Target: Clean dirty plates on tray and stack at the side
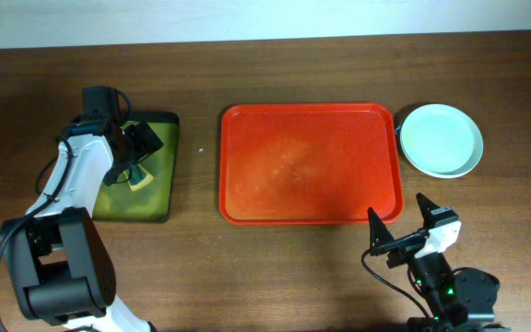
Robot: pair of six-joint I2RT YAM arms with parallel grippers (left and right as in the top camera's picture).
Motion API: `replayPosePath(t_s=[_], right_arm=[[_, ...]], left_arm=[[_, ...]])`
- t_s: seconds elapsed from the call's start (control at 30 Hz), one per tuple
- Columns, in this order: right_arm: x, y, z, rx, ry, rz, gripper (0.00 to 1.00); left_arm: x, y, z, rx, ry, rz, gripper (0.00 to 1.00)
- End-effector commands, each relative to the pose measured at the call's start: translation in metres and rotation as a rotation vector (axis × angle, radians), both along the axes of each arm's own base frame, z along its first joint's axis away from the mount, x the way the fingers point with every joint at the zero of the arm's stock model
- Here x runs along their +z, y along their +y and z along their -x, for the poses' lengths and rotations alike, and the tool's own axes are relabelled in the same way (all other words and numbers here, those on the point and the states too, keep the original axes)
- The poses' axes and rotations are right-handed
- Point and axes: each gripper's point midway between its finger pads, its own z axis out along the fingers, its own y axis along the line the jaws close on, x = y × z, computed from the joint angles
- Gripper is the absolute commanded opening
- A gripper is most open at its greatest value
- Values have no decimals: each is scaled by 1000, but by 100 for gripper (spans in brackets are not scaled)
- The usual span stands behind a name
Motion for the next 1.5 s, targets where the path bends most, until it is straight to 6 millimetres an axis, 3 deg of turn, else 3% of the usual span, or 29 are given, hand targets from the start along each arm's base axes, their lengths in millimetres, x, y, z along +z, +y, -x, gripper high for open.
replayPosePath(t_s=[0.0, 0.13, 0.3, 0.47, 1.47], right_arm=[[-1, -13, -3, -79, -43, 4, 98], [-6, -32, -7, -194, -35, 12, 98], [-33, -33, -14, -196, -27, 37, 98], [-34, -36, -14, -202, -48, 172, 98], [-34, -37, -15, -208, -48, 172, 99]], left_arm=[[11, 1, -2, -7, -31, 0, 99], [11, 1, -2, -6, -30, 0, 99], [11, 1, -2, -7, -30, 0, 99], [11, 1, -2, -6, -31, 0, 99], [9, 2, 4, -3, -5, -8, 99]])
